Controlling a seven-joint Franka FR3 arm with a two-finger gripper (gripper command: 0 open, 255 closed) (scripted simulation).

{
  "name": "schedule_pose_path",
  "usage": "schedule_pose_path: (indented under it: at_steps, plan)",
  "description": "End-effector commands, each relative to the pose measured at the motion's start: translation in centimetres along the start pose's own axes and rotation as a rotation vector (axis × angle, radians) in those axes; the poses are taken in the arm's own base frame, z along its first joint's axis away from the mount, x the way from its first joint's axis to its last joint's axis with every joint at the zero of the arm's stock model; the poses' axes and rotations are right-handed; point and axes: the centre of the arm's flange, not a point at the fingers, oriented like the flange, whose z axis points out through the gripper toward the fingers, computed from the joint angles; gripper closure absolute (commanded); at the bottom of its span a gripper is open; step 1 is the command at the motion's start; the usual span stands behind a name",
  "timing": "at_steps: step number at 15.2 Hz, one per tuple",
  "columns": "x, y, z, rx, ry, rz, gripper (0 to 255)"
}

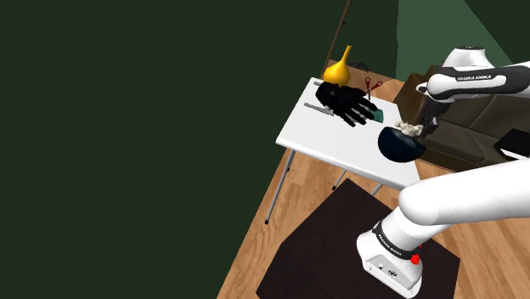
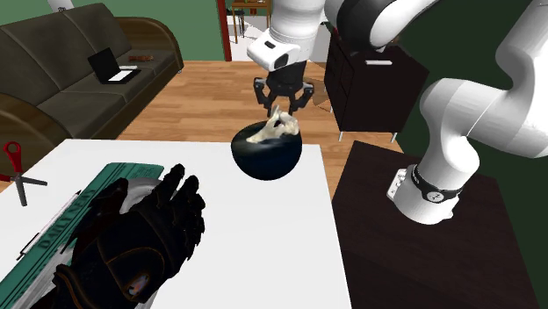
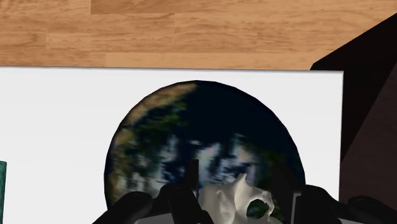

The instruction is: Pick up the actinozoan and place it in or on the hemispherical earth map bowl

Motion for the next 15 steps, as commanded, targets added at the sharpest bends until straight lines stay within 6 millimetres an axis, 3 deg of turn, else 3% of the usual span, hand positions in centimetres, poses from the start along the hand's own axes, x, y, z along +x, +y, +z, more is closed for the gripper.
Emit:
schedule_pose_path:
  at_steps: [1, 7, 14, 15]
  plan:
    - [0.2, -0.1, 1.0, -0.001, 0.0, 0.0, 255]
    - [0.8, -0.4, 3.8, -0.001, 0.0, 0.0, 255]
    - [0.8, -0.4, 3.8, -0.001, 0.0, 0.0, 255]
    - [0.8, -0.4, 3.8, -0.001, 0.0, 0.0, 0]
